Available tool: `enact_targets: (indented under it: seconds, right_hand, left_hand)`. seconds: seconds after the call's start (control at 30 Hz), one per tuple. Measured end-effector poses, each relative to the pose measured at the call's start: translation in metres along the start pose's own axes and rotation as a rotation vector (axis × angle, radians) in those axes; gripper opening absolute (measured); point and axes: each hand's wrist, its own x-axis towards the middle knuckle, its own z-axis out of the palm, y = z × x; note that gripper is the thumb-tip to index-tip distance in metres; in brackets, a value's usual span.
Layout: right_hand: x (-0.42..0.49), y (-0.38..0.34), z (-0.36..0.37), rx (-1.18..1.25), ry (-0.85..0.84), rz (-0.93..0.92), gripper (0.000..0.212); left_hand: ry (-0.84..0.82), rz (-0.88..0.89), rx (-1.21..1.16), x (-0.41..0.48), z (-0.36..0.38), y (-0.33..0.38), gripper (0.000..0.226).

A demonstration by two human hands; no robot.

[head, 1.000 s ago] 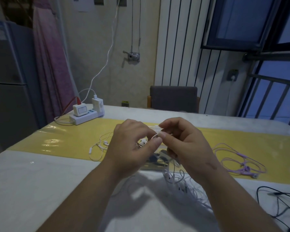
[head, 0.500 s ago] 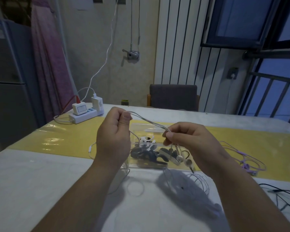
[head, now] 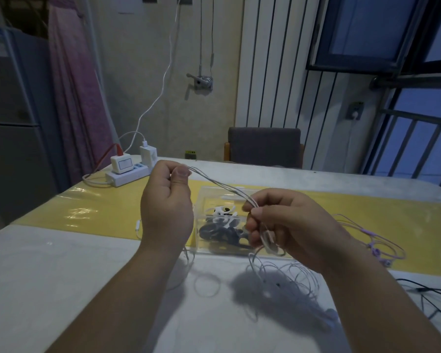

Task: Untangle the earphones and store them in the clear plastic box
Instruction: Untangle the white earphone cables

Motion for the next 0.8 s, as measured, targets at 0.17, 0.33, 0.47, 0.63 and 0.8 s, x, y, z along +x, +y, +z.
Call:
enact_targets:
  seconds: [0.17, 0.33, 0.47, 0.63, 0.8]
  right_hand:
    - [-0.0023, 0.0004, -0.0007, -0.080, -0.087, 0.034, 0.019]
    - [-0.0051, -0.0017, 0.0017, -0.083, -0.102, 0.128, 0.014]
    - [-0.0053, -0.0045, 0.0023, -0.082, -0.091, 0.221, 0.028]
    - [-0.0017, -0.0006, -0.0023, 0.074, -0.126, 0.278, 0.048]
    - [0.0004, 0.0026, -0.0064, 0.056, -0.089, 0.197, 0.037]
  left_hand:
    - [0.060, 0.028, 0.057, -0.0040, 0.0013, -0.0010, 0.020]
    - [0.144, 0.001, 0.086, 0.0001, -0.0022, -0.0051, 0.019]
    - [0.177, -0.016, 0.082, 0.0026, -0.0035, -0.0062, 0.019]
    - [0.197, -0.047, 0.099, 0.0034, -0.0034, -0.0056, 0.020]
    - [0.227, -0.098, 0.082, 0.0048, -0.0042, -0.0044, 0.023]
